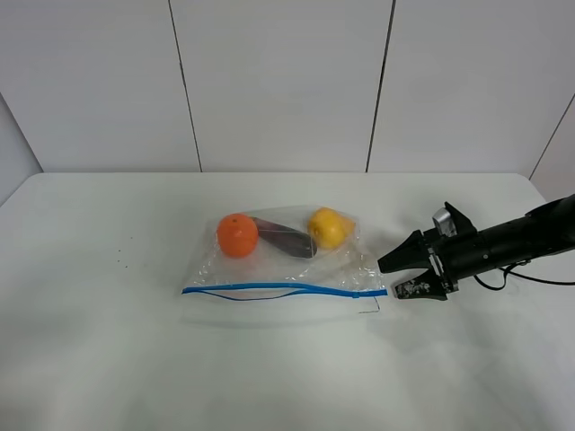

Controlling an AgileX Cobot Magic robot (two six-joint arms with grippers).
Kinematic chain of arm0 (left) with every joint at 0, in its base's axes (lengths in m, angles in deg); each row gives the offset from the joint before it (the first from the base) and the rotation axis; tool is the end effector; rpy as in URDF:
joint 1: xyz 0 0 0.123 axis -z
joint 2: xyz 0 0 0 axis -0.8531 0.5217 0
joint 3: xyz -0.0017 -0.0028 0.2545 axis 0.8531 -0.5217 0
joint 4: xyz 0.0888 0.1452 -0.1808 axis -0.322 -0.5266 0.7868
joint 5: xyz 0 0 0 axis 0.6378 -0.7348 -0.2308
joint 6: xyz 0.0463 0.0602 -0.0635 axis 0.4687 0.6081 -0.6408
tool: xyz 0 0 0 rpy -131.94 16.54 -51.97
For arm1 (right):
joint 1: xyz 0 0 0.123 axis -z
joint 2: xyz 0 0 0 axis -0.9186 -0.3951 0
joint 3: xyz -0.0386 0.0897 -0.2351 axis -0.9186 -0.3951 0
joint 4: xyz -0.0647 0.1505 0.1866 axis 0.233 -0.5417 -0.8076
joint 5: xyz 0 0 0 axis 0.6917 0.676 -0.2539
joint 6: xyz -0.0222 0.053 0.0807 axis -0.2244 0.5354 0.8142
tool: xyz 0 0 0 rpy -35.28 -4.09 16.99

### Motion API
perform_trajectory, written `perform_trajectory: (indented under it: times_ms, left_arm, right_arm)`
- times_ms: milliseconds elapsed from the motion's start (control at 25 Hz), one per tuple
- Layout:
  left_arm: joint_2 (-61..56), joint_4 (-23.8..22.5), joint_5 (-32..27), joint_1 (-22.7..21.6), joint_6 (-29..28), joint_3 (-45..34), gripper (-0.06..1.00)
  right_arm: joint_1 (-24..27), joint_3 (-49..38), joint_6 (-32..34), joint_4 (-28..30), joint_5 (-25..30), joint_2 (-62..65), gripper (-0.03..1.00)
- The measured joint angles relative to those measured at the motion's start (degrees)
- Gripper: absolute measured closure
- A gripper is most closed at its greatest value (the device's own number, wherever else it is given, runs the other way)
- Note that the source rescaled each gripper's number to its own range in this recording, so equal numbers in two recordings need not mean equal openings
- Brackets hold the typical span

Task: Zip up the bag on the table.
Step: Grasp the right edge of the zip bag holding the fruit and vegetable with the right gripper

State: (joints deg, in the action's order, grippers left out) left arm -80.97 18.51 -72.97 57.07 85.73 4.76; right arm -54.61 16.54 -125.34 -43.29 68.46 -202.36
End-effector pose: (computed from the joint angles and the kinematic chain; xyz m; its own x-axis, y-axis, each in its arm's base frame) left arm 0.0295 0.0060 0.2721 -0.4450 0.0183 -0.8953 -0.0593 0.9970 0.0498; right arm 0.3238 0.0188 0.0538 -0.9865 -0.0068 -0.1633 -0.1463 0.4831 0.8633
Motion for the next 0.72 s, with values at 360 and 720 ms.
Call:
perform_trajectory:
  times_ms: [360,720]
  left_arm:
    - [0.0,0.0,0.0,0.0,0.0,0.0,-0.05]
    - [0.0,0.0,0.0,0.0,0.0,0.0,-0.05]
  right_arm:
    - [-2.9,0.0,-0.6,-2.1,0.0,0.0,-0.03]
    - [-6.1,0.0,-0.9,-6.4,-1.4,0.0,-0.03]
